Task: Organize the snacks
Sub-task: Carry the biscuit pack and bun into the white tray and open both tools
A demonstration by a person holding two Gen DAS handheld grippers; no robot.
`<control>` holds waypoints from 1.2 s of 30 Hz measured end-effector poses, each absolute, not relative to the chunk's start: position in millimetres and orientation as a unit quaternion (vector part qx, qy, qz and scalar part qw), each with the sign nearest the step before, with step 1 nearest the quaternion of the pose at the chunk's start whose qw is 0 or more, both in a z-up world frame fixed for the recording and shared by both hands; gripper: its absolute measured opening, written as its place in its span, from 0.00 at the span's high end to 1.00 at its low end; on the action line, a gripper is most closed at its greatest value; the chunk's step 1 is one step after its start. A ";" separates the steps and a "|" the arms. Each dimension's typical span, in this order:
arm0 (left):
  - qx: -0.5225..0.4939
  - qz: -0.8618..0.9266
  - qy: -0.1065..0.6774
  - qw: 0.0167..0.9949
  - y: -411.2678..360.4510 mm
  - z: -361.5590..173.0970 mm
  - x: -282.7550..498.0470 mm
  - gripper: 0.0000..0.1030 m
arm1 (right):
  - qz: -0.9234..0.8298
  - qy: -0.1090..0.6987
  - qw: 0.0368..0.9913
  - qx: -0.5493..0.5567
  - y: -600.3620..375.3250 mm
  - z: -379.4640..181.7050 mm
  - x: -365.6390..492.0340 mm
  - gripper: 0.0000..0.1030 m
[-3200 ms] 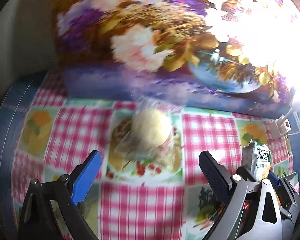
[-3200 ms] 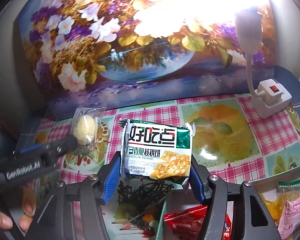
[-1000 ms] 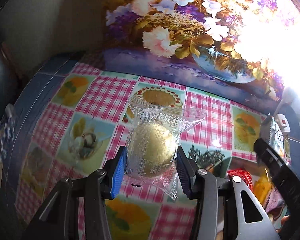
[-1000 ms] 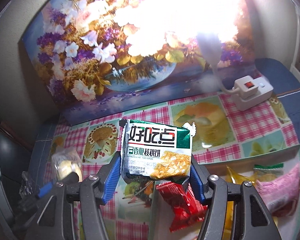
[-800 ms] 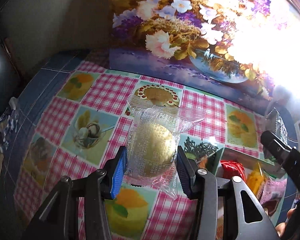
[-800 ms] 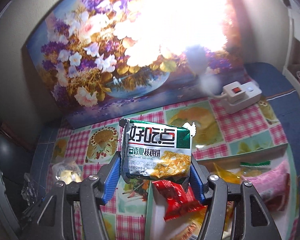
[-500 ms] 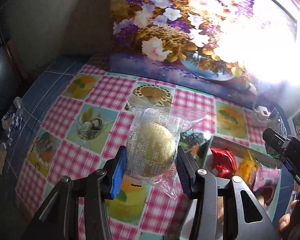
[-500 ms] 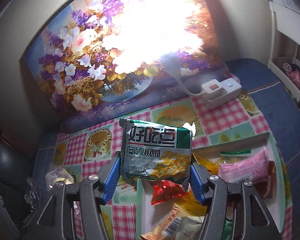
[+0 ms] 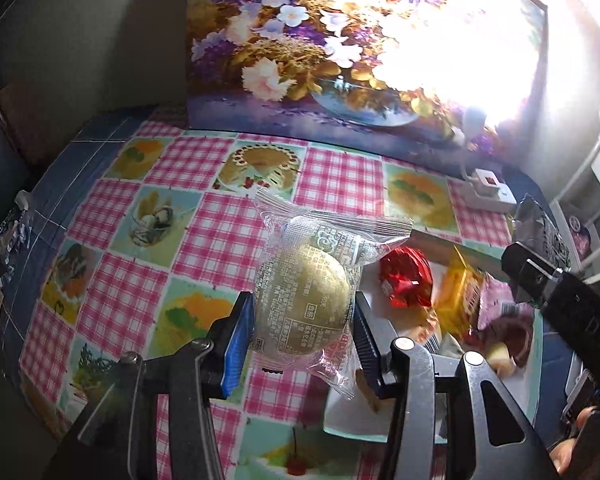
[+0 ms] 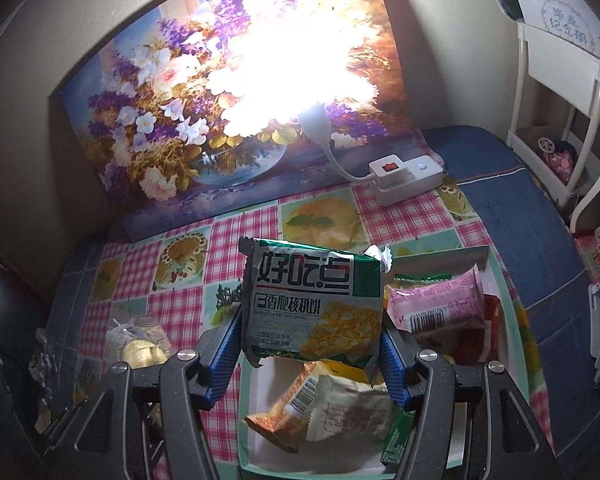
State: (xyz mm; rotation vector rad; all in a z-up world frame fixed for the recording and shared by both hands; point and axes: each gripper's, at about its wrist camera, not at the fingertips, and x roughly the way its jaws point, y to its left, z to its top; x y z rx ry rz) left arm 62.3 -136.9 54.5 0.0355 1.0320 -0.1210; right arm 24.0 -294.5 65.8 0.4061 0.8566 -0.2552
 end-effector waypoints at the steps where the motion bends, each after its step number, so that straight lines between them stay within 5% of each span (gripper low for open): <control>1: 0.019 -0.059 0.493 0.868 -138.8 54.2 59.8 0.52 | -0.122 0.412 0.882 0.192 -293.2 65.6 22.2 0.37; 36: 0.048 -0.164 0.506 0.845 -195.9 7.5 76.4 0.52 | -0.171 0.490 0.819 0.243 -343.9 -4.7 13.7 0.37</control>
